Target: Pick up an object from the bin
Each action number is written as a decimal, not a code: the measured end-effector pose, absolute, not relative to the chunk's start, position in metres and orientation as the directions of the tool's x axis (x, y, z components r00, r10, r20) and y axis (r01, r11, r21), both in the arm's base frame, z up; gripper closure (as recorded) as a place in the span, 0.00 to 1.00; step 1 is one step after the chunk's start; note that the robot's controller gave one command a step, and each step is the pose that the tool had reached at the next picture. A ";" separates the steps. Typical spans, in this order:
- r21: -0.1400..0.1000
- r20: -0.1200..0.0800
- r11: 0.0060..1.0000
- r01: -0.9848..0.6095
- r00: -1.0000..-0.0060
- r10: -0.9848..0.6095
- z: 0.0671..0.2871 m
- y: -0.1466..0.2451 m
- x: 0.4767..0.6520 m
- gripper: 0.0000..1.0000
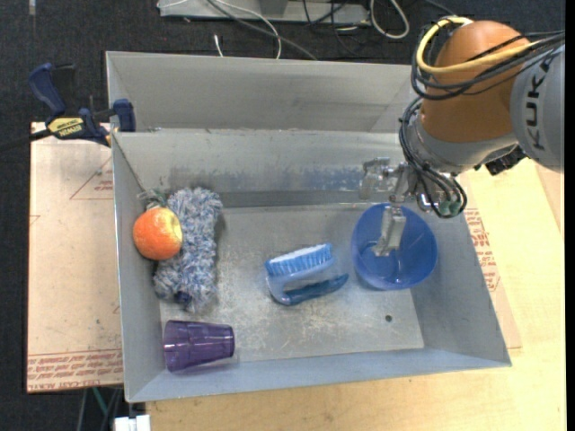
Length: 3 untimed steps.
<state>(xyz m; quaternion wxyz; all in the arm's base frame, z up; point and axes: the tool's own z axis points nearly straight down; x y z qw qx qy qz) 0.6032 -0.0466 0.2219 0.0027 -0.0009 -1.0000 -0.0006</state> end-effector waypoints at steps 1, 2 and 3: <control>0.000 -0.002 1.000 0.000 -1.000 0.000 0.227 -0.046 0.604 0.00; -0.001 -0.010 0.960 -0.281 -0.960 -0.281 0.129 -0.088 0.625 0.00; -0.001 -0.012 0.969 -0.248 -0.969 -0.248 0.070 -0.123 0.628 0.00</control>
Offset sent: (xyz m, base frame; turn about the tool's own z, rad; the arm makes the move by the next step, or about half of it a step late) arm 0.0305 -0.0669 -0.1519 -0.4496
